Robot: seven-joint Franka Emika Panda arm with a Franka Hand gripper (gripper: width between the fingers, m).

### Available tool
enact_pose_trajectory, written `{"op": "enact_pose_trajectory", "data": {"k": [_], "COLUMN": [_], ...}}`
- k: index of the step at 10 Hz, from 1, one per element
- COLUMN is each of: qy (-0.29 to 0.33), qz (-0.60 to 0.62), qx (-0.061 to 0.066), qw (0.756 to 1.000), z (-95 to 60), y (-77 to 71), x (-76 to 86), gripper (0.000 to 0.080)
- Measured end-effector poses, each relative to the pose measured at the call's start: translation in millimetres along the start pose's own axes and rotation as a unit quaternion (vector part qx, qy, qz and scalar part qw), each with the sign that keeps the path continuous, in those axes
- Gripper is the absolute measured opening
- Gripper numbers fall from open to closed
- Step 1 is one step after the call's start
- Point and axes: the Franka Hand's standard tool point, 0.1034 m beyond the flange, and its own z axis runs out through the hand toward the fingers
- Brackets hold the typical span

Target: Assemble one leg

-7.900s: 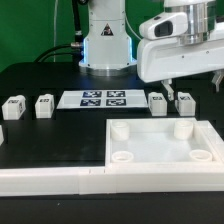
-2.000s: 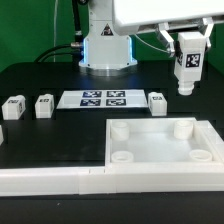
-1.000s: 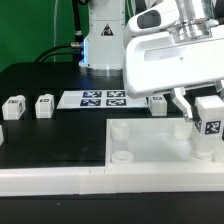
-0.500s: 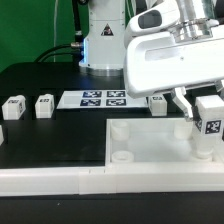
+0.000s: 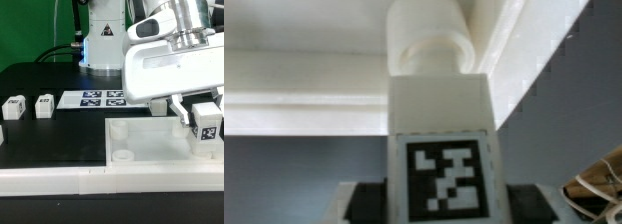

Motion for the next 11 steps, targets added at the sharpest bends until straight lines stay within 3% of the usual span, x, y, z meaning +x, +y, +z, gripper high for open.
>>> {"op": "enact_pose_trajectory", "data": {"k": [4,5,6,7,8,9,11], "qy": [-0.003,-0.016,-0.018,-0.018,-0.019,-0.019,-0.019], "qz": [0.011,0.011,0.011,0.011,0.011,0.011,0.011], "qx": [-0.003,-0.001,-0.001,-0.001,-0.001,-0.001,-0.001], "qw": [1.0,1.0,1.0,1.0,1.0,1.0,1.0], "z": [0.0,1.5,1.9,2.0,2.1,2.3,2.4], "y": [0.2,0.2,0.2,0.2,0.2,0.2,0.2], "x": [0.1,-2.6,-3.6,-3.8,-4.2,-4.4,-4.7], "gripper": [0.0292,0.0372,0.0372,0.052,0.052,0.0631,0.0646]}}
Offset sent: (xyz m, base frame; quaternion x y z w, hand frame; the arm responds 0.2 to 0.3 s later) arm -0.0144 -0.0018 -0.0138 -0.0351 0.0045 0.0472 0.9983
